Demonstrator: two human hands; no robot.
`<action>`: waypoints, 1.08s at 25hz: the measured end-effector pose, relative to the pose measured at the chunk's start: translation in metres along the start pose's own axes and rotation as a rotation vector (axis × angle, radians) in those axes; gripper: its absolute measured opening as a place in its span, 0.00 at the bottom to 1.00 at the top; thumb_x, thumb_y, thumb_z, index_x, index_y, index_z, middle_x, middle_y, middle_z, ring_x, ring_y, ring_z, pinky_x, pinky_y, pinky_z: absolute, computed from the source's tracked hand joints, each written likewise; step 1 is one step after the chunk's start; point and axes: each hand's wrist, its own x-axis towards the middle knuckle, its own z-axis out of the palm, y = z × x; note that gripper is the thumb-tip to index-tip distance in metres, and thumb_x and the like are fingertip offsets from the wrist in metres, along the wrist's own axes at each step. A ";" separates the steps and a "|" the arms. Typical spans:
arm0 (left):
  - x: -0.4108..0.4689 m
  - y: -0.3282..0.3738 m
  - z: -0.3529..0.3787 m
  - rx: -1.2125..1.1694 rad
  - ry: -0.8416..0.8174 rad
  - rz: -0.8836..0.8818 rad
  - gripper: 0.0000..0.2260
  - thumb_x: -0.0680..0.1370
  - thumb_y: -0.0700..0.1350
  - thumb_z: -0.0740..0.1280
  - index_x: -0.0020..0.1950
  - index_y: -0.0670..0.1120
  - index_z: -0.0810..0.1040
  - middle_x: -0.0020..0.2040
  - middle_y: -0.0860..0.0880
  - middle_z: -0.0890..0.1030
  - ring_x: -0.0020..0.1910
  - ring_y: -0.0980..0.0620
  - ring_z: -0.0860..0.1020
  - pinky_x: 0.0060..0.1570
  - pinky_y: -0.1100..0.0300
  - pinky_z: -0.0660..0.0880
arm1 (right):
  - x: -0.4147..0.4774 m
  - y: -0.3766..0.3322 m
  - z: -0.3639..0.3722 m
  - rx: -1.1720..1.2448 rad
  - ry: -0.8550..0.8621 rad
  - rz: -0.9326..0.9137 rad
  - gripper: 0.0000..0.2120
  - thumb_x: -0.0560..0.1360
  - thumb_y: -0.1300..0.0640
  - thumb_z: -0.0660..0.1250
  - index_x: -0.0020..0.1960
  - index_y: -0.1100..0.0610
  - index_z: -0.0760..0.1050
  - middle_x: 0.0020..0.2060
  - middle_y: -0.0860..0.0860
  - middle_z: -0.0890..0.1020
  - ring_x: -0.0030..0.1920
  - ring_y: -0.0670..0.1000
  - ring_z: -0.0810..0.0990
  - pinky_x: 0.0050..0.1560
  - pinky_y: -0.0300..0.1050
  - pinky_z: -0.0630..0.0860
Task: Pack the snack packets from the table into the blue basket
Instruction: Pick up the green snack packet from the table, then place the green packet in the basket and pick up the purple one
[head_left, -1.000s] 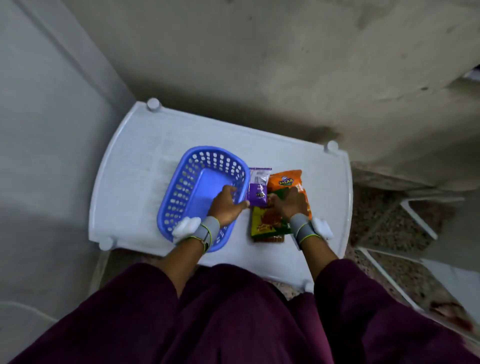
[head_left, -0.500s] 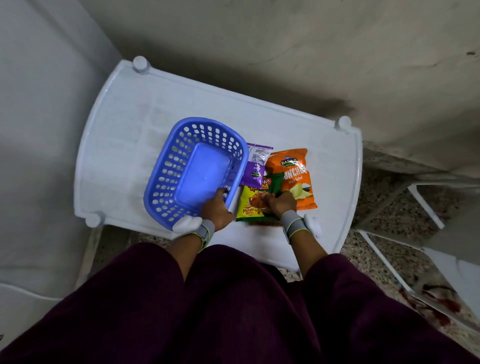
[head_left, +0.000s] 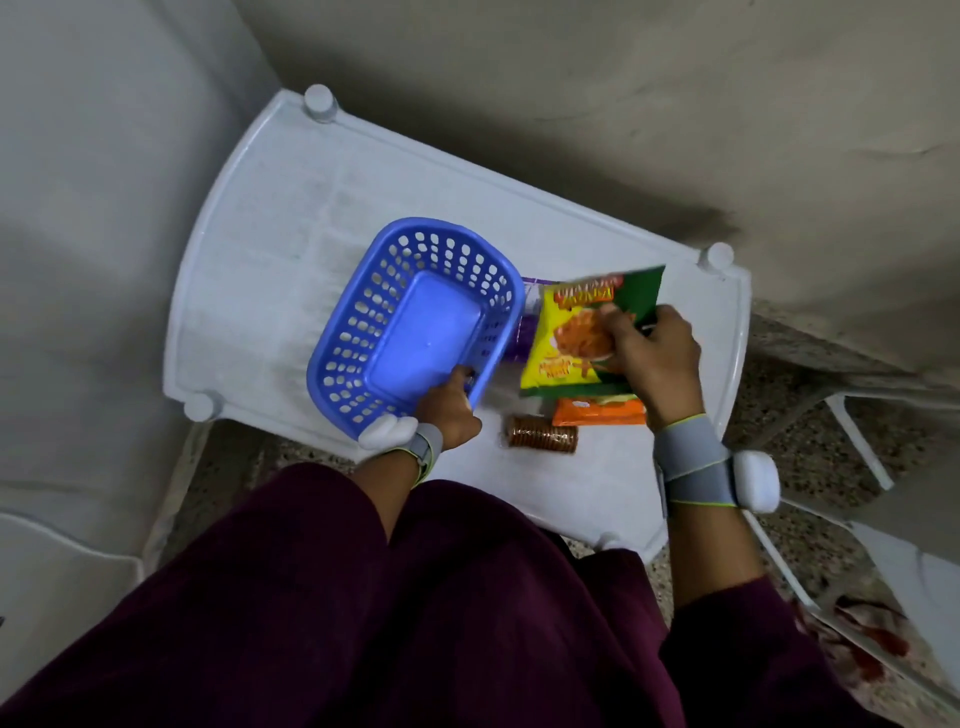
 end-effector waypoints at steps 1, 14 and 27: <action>0.000 0.000 0.000 -0.003 -0.005 -0.001 0.30 0.71 0.37 0.66 0.71 0.47 0.63 0.66 0.42 0.77 0.63 0.39 0.75 0.62 0.52 0.72 | -0.007 -0.012 0.008 0.144 0.004 -0.042 0.17 0.70 0.49 0.68 0.50 0.62 0.75 0.45 0.59 0.80 0.48 0.56 0.77 0.48 0.48 0.72; 0.006 -0.002 0.005 0.085 0.010 0.016 0.24 0.72 0.41 0.66 0.68 0.42 0.67 0.64 0.39 0.77 0.62 0.38 0.76 0.59 0.51 0.75 | 0.008 -0.030 0.168 0.060 -0.287 0.129 0.24 0.75 0.64 0.61 0.69 0.66 0.60 0.66 0.63 0.73 0.66 0.62 0.72 0.63 0.48 0.68; 0.006 -0.001 0.001 0.037 -0.058 0.019 0.30 0.70 0.37 0.66 0.71 0.45 0.62 0.62 0.38 0.78 0.60 0.36 0.76 0.58 0.49 0.74 | 0.029 0.015 0.094 0.027 -0.019 0.019 0.12 0.74 0.60 0.63 0.50 0.68 0.77 0.49 0.66 0.82 0.50 0.62 0.80 0.50 0.48 0.72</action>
